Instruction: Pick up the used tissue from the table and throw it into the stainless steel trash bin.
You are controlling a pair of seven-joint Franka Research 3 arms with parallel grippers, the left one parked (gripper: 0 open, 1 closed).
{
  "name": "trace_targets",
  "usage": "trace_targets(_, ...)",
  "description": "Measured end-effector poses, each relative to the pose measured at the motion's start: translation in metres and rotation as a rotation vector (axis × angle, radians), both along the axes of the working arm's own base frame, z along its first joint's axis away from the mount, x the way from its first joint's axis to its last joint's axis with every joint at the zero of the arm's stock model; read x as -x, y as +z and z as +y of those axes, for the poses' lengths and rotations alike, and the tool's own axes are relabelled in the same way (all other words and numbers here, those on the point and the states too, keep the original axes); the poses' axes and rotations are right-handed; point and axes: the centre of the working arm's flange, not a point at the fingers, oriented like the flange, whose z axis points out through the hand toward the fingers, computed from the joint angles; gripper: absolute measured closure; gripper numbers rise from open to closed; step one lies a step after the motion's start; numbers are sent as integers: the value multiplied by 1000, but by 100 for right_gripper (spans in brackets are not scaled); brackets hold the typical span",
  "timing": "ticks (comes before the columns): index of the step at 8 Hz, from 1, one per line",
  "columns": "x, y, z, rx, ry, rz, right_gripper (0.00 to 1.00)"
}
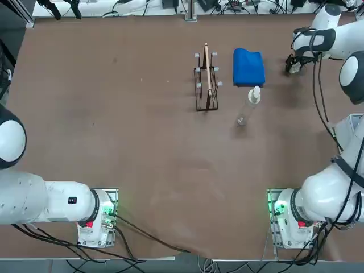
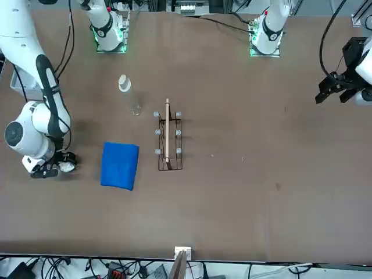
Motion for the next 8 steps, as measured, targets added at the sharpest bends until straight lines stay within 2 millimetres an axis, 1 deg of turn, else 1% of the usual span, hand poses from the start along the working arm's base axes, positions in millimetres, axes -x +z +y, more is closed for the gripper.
trace_targets(1, -1, 5, 0, 1, -1, -8, 48)
trace_targets(2, -3, 11, -1, 3, -1, -18, 59)
trace_targets(3, -4, 21, -1, 4, -2, -23, 64)
trace_targets(4, -5, 37, -3, 3, -6, -20, 67)
trace_targets(6, 1, 84, -11, -1, -24, 12, 70)
trace_targets(7, 8, 106, -22, -3, -24, 33, 70)
trace_targets(8, 19, 126, -45, -6, -13, 57, 71)
